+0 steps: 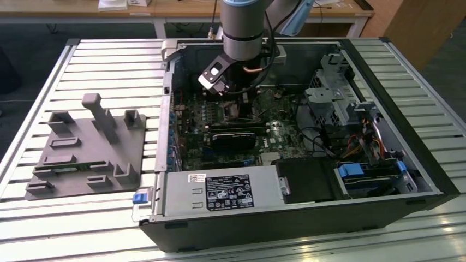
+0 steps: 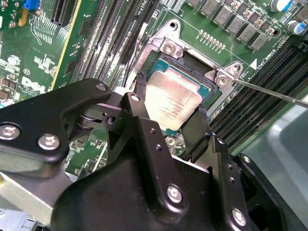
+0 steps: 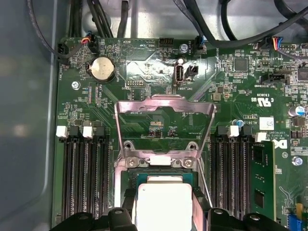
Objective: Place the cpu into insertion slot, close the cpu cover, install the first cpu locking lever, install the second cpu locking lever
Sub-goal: 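Place the cpu into insertion slot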
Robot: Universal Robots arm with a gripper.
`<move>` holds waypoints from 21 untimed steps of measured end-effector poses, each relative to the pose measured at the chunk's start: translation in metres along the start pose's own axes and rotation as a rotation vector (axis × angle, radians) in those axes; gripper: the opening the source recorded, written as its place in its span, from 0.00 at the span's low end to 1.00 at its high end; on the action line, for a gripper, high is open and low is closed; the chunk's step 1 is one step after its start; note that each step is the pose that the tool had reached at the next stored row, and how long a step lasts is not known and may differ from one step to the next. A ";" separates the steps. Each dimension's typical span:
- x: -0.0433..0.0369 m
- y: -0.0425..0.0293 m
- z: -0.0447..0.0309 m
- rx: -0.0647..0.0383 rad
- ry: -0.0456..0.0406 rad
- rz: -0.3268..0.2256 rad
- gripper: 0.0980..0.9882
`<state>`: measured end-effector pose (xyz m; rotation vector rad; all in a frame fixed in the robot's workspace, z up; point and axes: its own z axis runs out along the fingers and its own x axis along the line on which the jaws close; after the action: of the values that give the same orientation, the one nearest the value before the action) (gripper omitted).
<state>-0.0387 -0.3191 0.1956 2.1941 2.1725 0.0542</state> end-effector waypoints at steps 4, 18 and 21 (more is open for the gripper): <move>0.0000 -0.0001 0.0020 0.000 0.0000 0.000 0.50; 0.0000 -0.0002 0.0036 0.000 -0.0002 0.000 0.50; 0.0003 -0.0001 0.0041 -0.001 0.0012 0.000 0.51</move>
<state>-0.0386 -0.3188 0.1915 2.1945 2.1727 0.0561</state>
